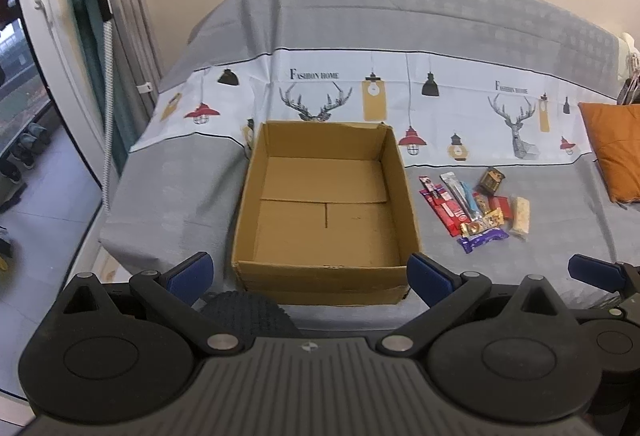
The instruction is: Organize snacks
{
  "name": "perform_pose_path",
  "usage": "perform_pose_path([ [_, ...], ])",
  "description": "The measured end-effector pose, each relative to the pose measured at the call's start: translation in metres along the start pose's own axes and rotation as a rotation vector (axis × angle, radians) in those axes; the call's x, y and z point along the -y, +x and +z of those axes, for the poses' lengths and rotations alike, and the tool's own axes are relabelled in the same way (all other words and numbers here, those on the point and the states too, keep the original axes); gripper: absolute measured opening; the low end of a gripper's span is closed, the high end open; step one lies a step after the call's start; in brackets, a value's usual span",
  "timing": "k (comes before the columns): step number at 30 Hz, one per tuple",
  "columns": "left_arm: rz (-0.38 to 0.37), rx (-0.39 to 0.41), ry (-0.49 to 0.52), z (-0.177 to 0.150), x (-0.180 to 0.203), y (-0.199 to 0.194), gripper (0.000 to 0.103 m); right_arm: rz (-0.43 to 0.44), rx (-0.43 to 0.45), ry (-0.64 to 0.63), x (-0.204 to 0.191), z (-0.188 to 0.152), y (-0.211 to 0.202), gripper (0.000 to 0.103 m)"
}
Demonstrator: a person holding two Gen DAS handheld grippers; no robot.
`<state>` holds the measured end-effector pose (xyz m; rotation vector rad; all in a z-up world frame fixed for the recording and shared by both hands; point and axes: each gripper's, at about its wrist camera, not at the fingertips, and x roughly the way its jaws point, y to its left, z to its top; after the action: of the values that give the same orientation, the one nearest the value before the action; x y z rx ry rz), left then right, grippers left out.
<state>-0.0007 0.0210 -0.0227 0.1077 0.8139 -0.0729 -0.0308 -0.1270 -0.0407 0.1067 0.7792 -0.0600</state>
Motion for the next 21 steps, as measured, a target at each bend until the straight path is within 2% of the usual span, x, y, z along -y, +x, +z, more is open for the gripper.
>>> perform_pose_path([
  [5, -0.052, 0.002, 0.012, -0.001, 0.007, 0.023, 0.103, -0.031, -0.015, 0.012, 0.005, -0.002, 0.014, 0.103],
  [7, -0.099, 0.014, 0.020, -0.002, 0.017, 0.038, 0.103, -0.044, -0.023, 0.032, 0.011, -0.003, 0.024, 0.103],
  [10, -0.159, -0.011, 0.028, -0.001, 0.040, 0.070, 0.103, -0.073, -0.023, 0.054, 0.028, -0.008, 0.042, 0.103],
  [15, -0.238, -0.075, 0.076, 0.007, 0.099, 0.137, 0.103, -0.120, 0.011, 0.126, 0.085, -0.024, 0.085, 0.103],
  [18, -0.301, -0.081, 0.116, 0.015, 0.137, 0.183, 0.103, -0.070, 0.033, 0.222, 0.136, -0.033, 0.124, 0.103],
  [19, -0.324, -0.067, 0.117, 0.017, 0.148, 0.198, 0.103, -0.049, 0.042, 0.256, 0.152, -0.035, 0.138, 0.103],
  [21, -0.383, 0.010, 0.095, 0.019, 0.168, 0.229, 0.103, -0.012, 0.082, 0.293, 0.185, -0.039, 0.170, 0.103],
])
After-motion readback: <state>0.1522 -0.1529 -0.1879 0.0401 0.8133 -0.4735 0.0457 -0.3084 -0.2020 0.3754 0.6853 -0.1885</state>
